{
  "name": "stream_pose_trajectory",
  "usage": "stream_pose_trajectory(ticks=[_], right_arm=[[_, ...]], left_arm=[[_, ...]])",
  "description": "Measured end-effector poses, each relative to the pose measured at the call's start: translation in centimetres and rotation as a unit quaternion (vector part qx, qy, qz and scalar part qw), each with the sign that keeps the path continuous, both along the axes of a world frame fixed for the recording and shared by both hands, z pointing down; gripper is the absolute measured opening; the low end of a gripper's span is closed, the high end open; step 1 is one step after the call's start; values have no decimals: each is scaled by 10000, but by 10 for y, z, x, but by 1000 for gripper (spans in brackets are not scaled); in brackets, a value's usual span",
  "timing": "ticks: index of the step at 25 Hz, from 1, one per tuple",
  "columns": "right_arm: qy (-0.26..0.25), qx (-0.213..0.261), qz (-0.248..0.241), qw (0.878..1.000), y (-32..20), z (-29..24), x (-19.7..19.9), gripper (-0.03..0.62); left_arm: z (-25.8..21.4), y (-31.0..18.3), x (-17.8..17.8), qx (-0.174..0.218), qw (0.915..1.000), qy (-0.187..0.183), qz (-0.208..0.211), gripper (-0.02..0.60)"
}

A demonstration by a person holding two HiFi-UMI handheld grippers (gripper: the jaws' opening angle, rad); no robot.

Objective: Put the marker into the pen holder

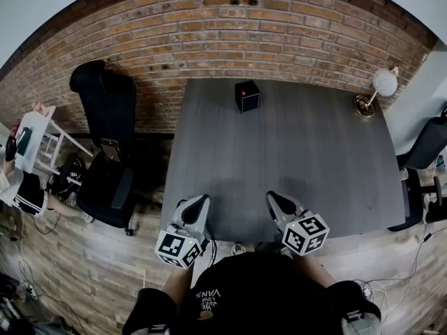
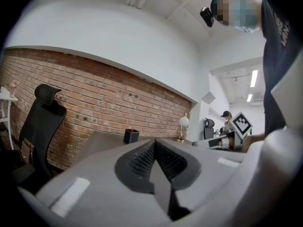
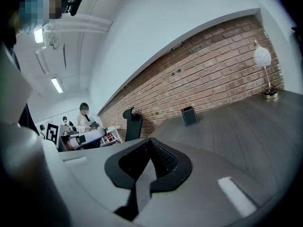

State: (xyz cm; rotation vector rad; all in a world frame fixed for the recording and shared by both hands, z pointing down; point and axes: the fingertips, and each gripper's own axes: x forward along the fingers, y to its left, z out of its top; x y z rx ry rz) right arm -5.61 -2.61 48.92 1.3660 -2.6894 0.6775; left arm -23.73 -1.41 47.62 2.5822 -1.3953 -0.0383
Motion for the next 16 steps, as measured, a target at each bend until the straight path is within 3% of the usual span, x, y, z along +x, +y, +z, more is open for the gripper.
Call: stream_pose_trajectory(ticks=[16], right_arm=[[-16, -52, 39, 10000, -13, 3, 2, 0]], left_arm=[[6, -13, 4, -121, 9999, 56, 28, 52]])
